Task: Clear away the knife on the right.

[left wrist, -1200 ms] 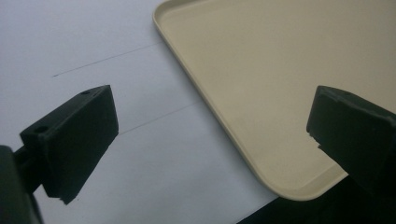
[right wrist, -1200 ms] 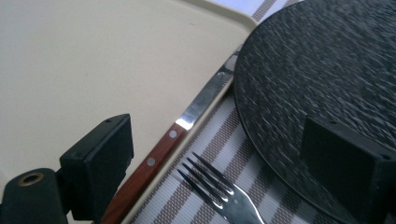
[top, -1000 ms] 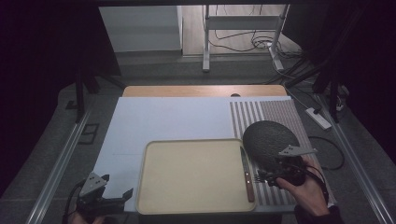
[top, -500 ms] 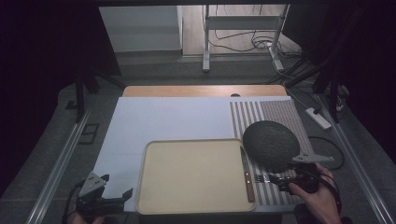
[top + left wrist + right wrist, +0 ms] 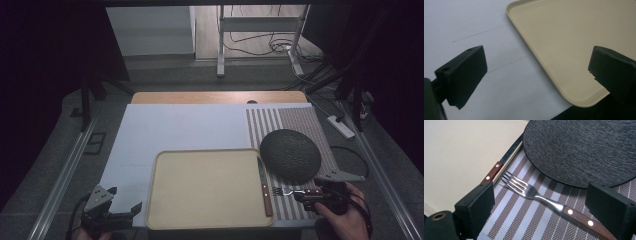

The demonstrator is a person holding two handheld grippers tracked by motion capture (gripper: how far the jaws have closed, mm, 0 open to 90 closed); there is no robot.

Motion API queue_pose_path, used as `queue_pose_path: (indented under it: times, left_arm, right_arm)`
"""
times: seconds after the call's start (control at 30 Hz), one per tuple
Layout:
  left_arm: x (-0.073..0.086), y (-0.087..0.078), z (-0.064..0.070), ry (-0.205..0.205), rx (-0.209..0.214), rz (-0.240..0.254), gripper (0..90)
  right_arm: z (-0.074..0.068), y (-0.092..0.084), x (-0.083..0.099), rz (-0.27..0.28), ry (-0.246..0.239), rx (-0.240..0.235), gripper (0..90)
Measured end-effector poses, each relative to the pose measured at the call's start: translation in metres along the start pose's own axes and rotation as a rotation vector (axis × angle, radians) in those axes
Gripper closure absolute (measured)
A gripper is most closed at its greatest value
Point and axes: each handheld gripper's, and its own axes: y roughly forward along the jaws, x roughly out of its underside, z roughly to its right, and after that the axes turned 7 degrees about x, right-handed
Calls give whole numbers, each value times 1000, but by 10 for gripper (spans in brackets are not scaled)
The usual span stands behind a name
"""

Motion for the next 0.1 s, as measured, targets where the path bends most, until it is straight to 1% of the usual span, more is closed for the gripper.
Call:
queue_pose_path:
  times: [0.1]
  left_arm:
    - [-1,0,0,2,2,-1,19]
  right_arm:
    - [0,1,0,-4,-5,1,88]
